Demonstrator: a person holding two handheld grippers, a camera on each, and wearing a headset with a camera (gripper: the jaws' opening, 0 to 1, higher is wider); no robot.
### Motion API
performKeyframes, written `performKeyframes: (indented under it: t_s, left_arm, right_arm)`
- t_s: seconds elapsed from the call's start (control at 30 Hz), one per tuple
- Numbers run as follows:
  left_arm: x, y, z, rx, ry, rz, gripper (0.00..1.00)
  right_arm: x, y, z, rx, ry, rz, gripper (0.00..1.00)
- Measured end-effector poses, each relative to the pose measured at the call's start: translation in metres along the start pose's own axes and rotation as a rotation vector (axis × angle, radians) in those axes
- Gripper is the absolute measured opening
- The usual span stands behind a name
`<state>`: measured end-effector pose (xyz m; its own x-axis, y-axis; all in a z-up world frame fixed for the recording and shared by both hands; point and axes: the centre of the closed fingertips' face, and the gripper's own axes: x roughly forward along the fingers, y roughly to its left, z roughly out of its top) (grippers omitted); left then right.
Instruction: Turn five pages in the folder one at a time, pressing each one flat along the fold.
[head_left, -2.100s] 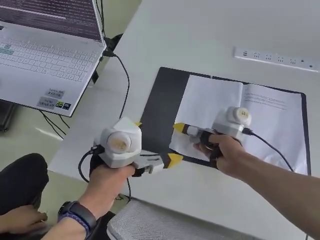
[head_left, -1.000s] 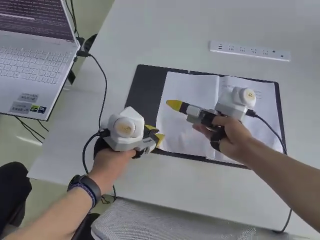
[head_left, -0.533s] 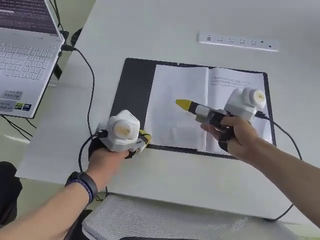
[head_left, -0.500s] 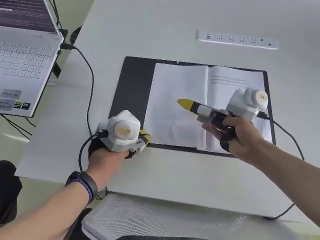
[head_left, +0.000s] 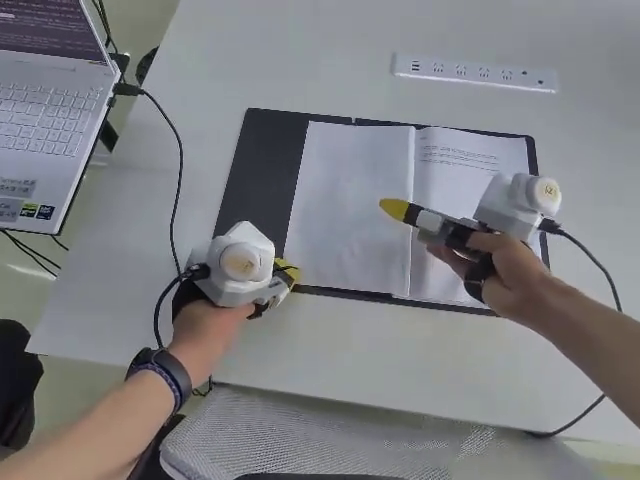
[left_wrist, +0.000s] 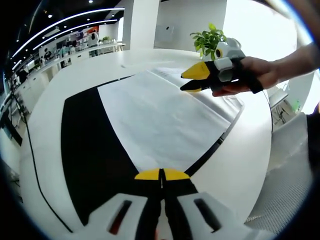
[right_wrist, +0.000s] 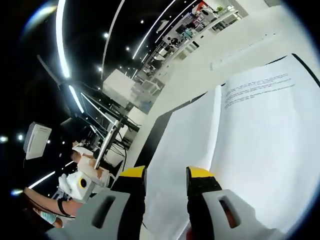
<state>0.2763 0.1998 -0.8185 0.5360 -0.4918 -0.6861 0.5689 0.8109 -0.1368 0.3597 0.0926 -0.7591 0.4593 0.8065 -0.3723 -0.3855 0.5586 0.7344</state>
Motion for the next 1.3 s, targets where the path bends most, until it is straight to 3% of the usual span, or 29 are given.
performKeyframes:
  t_s: [0.07,0.17,0.37,0.53,0.7,0.9,1.1,1.3]
  left_arm:
    - [0.0,0.0,0.0,0.01,0.0,0.002,0.0]
    - [0.0,0.0,0.0,0.013,-0.002,0.006,0.0]
    - [-0.001,0.0,0.0,0.007,-0.006,0.005,0.0]
    - [-0.001,0.0,0.0,0.003,-0.005,0.005,0.0]
    - [-0.001,0.0,0.0,-0.012,-0.005,0.006,0.0]
    - [-0.001,0.0,0.0,0.011,-0.004,0.003,0.0]
    - [0.0,0.001,0.0,0.0,-0.005,0.008,0.0]
    - [0.0,0.001,0.001,-0.002,-0.007,0.009,0.0]
  right_arm:
    - [0.0,-0.008,0.002,-0.061,0.02,-0.027,0.27]
    - [0.002,-0.013,0.008,-0.083,0.024,-0.029,0.25]
    - [0.002,-0.035,0.028,-0.077,-0.027,-0.067,0.19]
    - [0.005,-0.044,0.036,-0.109,-0.051,-0.091,0.15]
    - [0.011,-0.047,0.032,-0.112,-0.044,-0.076,0.13]
    - [0.011,-0.048,0.029,-0.093,-0.075,-0.038,0.09]
    - [0.011,-0.05,0.027,-0.103,-0.072,-0.036,0.0]
    - [0.011,-0.054,0.028,-0.067,-0.072,-0.024,0.0]
